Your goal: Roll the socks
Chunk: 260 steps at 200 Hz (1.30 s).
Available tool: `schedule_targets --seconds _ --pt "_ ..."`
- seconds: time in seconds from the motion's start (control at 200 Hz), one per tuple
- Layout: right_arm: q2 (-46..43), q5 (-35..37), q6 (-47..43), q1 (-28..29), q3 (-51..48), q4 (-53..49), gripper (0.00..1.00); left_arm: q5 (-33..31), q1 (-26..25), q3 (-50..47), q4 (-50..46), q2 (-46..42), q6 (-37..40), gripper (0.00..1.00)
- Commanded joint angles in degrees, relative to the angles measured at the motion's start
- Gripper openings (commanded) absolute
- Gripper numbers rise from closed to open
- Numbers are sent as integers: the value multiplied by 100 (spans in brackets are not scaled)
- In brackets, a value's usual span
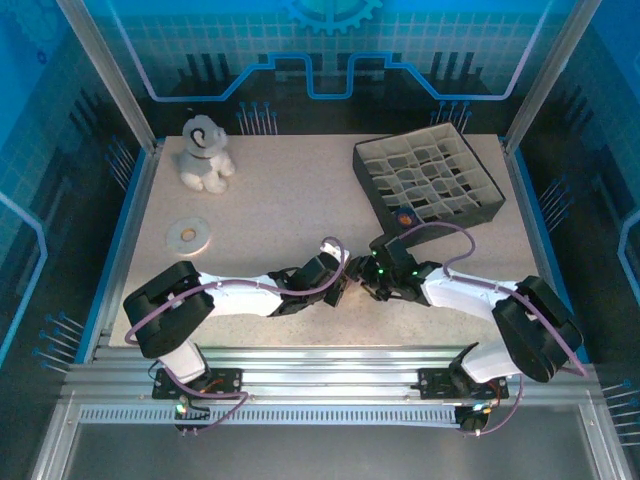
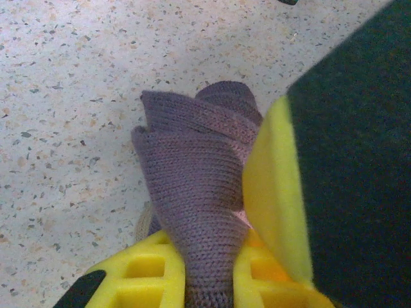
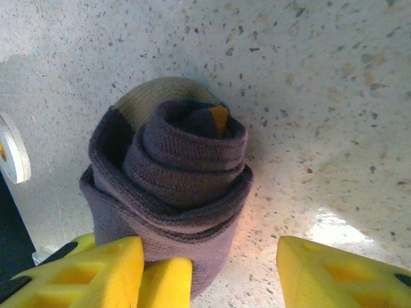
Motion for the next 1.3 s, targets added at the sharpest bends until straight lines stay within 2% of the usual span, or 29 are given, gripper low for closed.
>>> schedule_targets --seconds 0.0,0.325,0.415,0.475,0.55,0.861,1.131,1.231,1.296 --pt "145 -57 54 66 334 -95 56 155 -43 -166 -132 110 -36 9" --pt "224 78 247 59 497 -247 59 232 -40 -243 2 116 -18 9" --pt "262 109 341 56 507 -378 62 279 -47 -231 22 137 8 8" --pt "280 122 368 55 512 -438 68 315 -45 -233 37 146 20 8" --pt "344 94 338 60 553 -456 70 366 -40 -222 56 171 55 8" --pt "787 -52 483 97 750 -276 70 505 -45 -220 127 215 114 8" --pt "1180 -9 531 142 953 -541 69 641 -40 -230 197 260 192 8" --pt "1352 -34 459 148 1050 -700 67 684 -42 -244 222 272 211 8" --pt "1433 -55 456 144 1028 -667 62 702 -40 -256 248 278 211 8"
